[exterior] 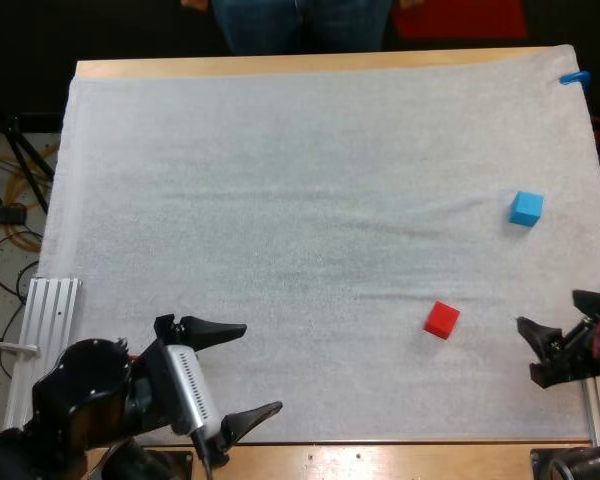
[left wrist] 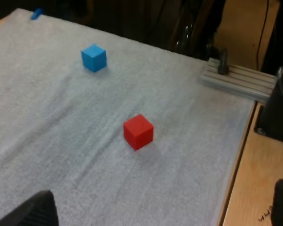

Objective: Stack red cube on blue cube

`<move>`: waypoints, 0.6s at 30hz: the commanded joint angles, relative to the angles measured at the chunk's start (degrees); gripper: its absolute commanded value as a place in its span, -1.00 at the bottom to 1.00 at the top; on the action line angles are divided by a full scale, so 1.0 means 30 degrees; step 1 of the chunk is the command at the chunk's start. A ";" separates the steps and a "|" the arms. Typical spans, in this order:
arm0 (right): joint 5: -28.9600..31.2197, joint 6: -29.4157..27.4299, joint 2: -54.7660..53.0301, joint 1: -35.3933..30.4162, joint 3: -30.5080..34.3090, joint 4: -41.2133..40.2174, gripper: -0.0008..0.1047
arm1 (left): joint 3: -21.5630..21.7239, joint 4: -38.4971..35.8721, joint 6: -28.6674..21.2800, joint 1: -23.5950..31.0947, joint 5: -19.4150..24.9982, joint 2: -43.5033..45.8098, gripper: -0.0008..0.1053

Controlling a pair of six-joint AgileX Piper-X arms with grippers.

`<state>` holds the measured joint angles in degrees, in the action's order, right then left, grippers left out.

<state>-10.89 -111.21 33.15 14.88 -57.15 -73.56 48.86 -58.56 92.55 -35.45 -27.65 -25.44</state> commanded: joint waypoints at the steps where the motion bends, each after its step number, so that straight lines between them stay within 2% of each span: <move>1: -0.0276 -0.0375 0.0661 0.0497 -0.0396 -0.0299 0.32 | 0.0129 0.0065 -0.0090 -0.0058 0.0280 -0.0157 0.65; 8: 0.1691 -0.1158 0.5072 0.3543 -0.1041 0.0289 0.32 | 0.0129 0.0071 -0.0373 -0.0058 0.1324 -0.0288 0.65; 14: 0.3170 -0.3695 0.9447 0.5308 -0.1041 0.1189 0.32 | 0.0129 0.0071 -0.0372 -0.0058 0.1320 -0.0288 0.65; 18: 0.3628 -0.4935 1.2144 0.5599 -0.1041 0.1883 0.32 | 0.0129 0.0071 -0.0372 -0.0058 0.1320 -0.0288 0.65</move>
<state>-0.42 -124.24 68.53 31.62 -59.98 -68.69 48.88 -58.56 91.49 -35.43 -24.27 -26.41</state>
